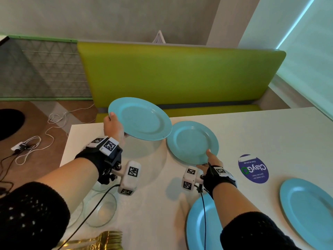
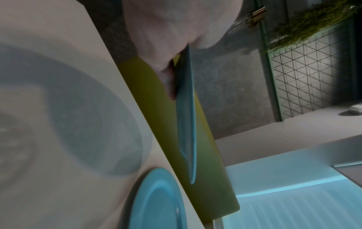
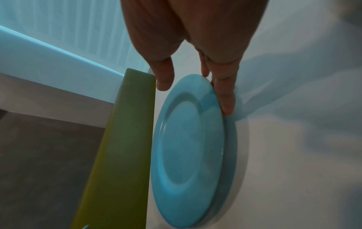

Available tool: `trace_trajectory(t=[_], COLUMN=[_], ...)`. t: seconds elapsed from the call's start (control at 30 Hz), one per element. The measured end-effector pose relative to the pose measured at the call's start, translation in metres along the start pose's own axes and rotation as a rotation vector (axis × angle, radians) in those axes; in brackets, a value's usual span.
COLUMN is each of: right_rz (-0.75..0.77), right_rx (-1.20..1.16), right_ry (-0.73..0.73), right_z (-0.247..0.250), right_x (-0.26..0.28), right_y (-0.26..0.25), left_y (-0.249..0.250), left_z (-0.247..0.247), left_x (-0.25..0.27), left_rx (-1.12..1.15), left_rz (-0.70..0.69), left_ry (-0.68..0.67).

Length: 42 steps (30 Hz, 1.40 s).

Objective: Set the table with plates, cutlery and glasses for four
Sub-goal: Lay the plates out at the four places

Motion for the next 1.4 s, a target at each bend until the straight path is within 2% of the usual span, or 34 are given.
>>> trace_trajectory(t=[0.27,0.63,0.7,0.8,1.0,1.23,1.4], right_rz=[0.049,0.126,0.108,0.074,0.04,0.037,0.022], right_rx=[0.001,0.298,0.241,0.124,0.002,-0.144,-0.311], right_ry=[-0.036,-0.089,-0.173,-0.221,-0.376,-0.263,-0.096], right_z=[-0.007,-0.011,-0.017,-0.015,0.001,0.058,0.117], right_x=[-0.002,0.021,0.03,0.041,0.049,0.012,-0.026], right_y=[-0.003,-0.018,-0.023,-0.033,-0.047,-0.076,-0.108], left_y=[-0.001,-0.003,-0.004,-0.007,-0.032,-0.053,-0.061], left_z=[0.001,-0.008,-0.015,-0.031,-0.076,-0.121,-0.142], left_x=[0.003,0.019,0.027,0.045,0.09,0.124,0.123], left_rx=[-0.034,-0.048,-0.065,-0.084,-0.125,-0.29,-0.504], left_rz=[0.006,0.026,0.023,0.023,0.115,0.209,0.154], left_ry=[-0.027,-0.086,-0.116,-0.201,-0.414,-0.582,-0.54])
Point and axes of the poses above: each hand's wrist, its own x-axis away from the middle knuckle, its own z-axis out of the back of the hand, y = z × x, the point moved 6 cm from there along -x, towards the middle knuckle, and after that the axes turned 7 degrees about -x, right-handed, at the moved point
